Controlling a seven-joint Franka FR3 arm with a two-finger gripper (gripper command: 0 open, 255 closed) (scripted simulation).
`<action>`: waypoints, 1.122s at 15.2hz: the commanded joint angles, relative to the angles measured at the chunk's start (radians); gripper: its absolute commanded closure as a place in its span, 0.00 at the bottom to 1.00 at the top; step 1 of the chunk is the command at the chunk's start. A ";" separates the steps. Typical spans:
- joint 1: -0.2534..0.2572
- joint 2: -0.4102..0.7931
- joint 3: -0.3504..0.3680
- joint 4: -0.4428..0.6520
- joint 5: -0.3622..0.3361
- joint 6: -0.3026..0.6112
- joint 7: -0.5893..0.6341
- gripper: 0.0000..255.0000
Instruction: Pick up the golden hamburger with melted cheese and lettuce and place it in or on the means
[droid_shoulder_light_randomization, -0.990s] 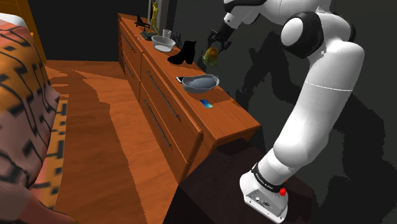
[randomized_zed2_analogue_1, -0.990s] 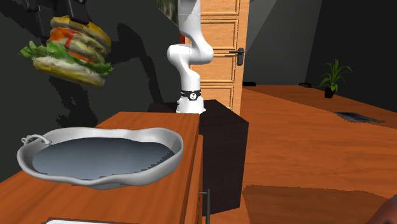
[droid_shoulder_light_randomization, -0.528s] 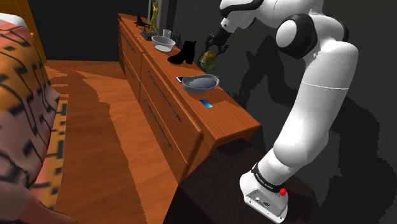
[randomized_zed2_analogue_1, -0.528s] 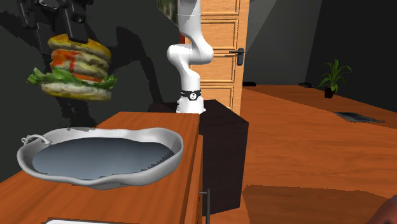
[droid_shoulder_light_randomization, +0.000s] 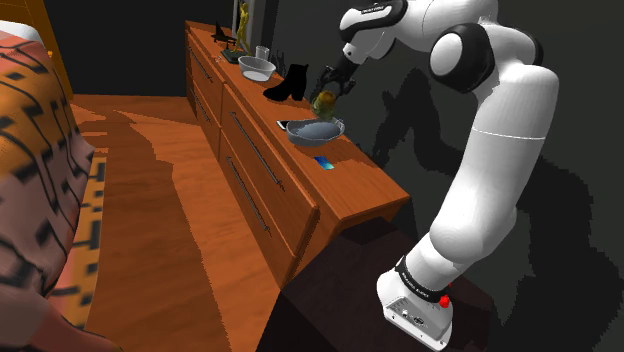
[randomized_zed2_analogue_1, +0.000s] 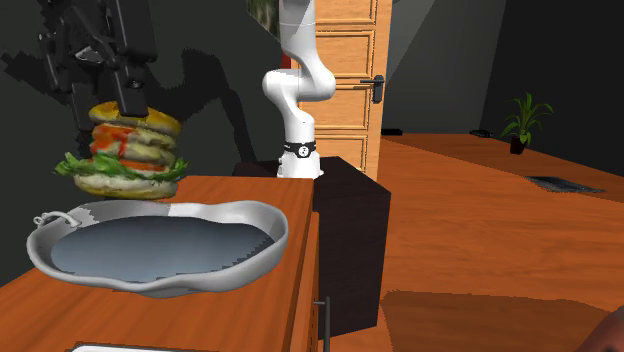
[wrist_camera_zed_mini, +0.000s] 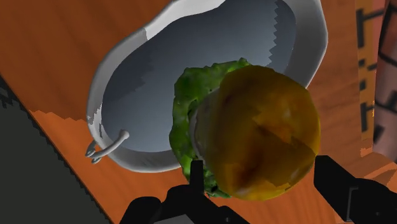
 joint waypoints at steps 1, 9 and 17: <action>0.000 0.007 0.002 -0.016 0.007 0.023 -0.008 1.00; -0.001 0.024 0.008 -0.049 0.022 0.070 -0.026 1.00; -0.001 0.024 0.008 -0.049 0.022 0.070 -0.025 0.00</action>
